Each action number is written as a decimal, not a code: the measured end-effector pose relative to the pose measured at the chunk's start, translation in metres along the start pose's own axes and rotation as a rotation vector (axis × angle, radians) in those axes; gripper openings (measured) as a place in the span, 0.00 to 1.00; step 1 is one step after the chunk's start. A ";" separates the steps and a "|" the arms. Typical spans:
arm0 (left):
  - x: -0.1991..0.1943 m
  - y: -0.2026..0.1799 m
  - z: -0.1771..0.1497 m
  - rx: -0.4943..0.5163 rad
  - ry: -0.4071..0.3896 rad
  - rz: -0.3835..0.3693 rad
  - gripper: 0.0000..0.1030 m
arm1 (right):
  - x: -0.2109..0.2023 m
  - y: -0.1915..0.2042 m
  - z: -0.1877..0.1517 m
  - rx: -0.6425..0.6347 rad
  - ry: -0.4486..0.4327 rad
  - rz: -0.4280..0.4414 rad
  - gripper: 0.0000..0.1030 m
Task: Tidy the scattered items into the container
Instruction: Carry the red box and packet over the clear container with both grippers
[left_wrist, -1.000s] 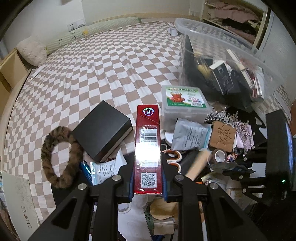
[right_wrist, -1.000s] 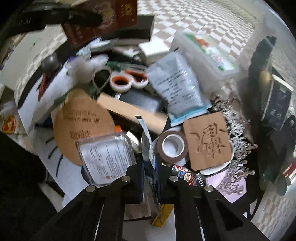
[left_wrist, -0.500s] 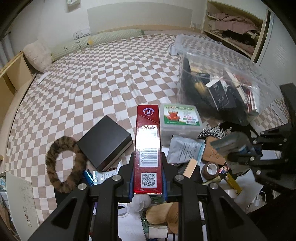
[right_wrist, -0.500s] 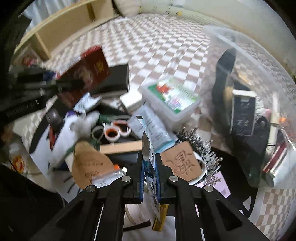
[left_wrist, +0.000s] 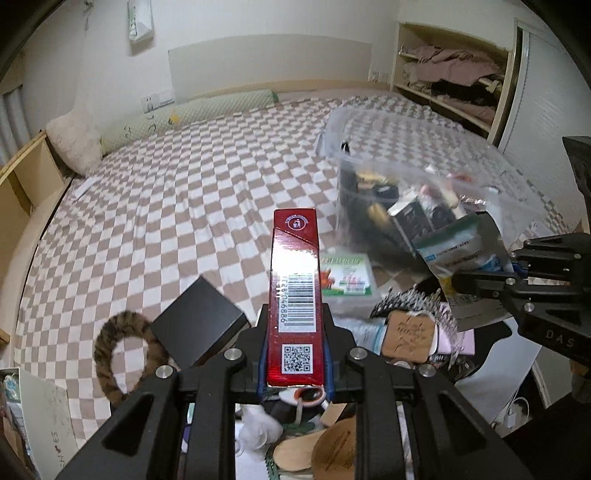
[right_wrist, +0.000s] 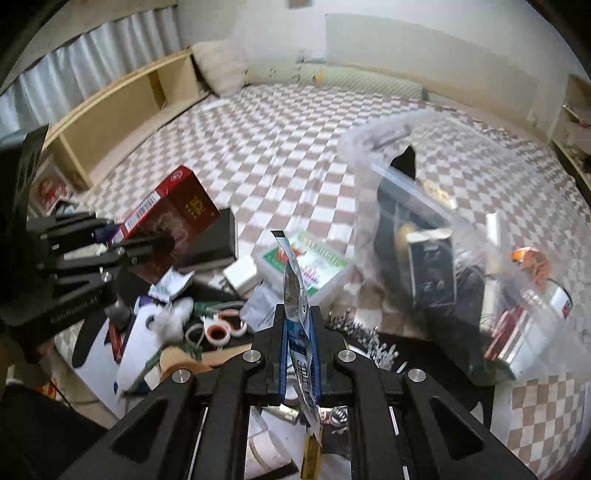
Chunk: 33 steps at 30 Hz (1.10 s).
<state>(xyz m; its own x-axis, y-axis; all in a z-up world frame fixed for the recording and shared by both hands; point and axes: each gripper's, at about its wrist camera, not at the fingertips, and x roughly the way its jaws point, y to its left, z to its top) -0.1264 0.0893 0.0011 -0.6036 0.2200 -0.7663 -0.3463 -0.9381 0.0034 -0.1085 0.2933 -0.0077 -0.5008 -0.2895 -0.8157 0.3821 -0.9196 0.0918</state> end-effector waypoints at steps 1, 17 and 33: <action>-0.002 -0.001 0.003 0.001 -0.010 0.001 0.21 | -0.003 -0.002 0.003 0.008 -0.014 -0.002 0.11; -0.047 -0.027 0.066 0.017 -0.174 -0.025 0.21 | -0.072 -0.038 0.046 0.102 -0.239 -0.072 0.11; -0.059 -0.055 0.127 0.019 -0.366 -0.061 0.21 | -0.129 -0.088 0.072 0.263 -0.523 -0.204 0.11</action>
